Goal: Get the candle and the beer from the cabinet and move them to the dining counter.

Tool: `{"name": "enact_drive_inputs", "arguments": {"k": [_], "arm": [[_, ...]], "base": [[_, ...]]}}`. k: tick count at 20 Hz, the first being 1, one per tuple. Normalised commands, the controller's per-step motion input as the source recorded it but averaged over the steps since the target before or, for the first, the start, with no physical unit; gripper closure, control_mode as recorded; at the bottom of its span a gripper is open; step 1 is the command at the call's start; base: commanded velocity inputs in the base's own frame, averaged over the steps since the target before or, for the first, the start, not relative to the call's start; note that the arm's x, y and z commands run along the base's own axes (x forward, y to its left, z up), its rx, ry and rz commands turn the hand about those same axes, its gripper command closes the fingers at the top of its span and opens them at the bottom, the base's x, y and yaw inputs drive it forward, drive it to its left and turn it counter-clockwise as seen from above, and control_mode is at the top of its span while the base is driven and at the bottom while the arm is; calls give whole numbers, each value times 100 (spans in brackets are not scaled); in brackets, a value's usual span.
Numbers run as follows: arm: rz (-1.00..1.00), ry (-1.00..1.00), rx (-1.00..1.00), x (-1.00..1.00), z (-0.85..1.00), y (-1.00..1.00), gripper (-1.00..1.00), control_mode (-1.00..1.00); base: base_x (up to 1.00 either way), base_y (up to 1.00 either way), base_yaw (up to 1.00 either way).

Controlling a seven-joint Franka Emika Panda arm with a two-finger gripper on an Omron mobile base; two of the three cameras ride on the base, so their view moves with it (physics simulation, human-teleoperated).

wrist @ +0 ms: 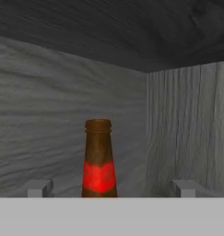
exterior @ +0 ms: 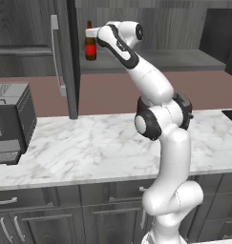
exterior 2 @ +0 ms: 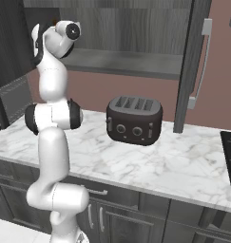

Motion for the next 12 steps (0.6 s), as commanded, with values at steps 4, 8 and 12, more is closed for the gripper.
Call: {"name": "enact_drive_inputs", "arguments": {"k": [4,8,12], "arm": [[2,2,0,10,0,16,-100,-100],[2,2,0,10,0,11,-100,-100],[2,1,0,9,0,10,-100,-100]], "base": [[0,0,0],[0,0,0],[0,0,0]]}}
